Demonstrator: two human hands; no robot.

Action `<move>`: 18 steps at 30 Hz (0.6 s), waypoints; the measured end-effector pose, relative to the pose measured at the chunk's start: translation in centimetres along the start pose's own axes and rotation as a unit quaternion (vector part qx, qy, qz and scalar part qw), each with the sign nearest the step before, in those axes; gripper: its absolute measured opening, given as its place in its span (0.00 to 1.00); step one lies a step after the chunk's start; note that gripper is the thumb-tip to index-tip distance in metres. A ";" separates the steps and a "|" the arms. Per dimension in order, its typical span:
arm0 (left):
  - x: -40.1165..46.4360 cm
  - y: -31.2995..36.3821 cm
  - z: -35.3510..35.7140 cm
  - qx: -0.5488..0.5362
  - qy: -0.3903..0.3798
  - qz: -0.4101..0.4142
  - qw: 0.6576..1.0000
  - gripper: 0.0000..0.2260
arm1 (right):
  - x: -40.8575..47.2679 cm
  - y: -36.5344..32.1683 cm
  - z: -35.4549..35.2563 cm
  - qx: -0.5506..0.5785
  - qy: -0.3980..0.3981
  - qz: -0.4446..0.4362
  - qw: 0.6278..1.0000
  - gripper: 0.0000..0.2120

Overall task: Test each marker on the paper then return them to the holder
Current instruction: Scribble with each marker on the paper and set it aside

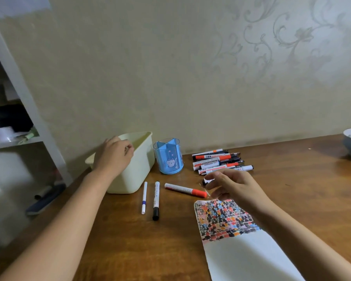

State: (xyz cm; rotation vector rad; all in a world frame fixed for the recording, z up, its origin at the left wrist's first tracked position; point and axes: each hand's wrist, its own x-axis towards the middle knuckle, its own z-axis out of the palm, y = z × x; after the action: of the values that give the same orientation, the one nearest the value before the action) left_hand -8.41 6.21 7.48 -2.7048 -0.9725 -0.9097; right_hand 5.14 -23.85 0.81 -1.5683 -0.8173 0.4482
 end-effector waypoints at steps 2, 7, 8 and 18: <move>-0.9 1.8 0.5 -0.005 0.036 0.051 0.998 0.07 | 0.1 0.0 -0.2 0.001 0.006 0.001 1.000 0.12; -5.2 7.6 3.7 -0.089 -0.125 0.178 0.972 0.13 | 0.3 0.4 -0.4 -0.015 0.016 -0.006 1.000 0.12; -6.1 8.4 4.6 -0.089 -0.155 0.194 0.965 0.14 | 0.3 0.5 -0.5 -0.021 0.017 -0.007 1.000 0.12; -8.8 10.6 7.6 -0.121 -0.149 0.229 0.954 0.10 | 0.8 1.4 -0.7 -0.150 -0.018 -0.038 0.988 0.10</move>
State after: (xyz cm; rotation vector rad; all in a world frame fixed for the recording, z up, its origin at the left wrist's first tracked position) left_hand -3.50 -4.57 -2.96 -3.1343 -0.2404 -0.5706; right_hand 6.45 -23.77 -0.29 -1.8027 -1.0042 0.3074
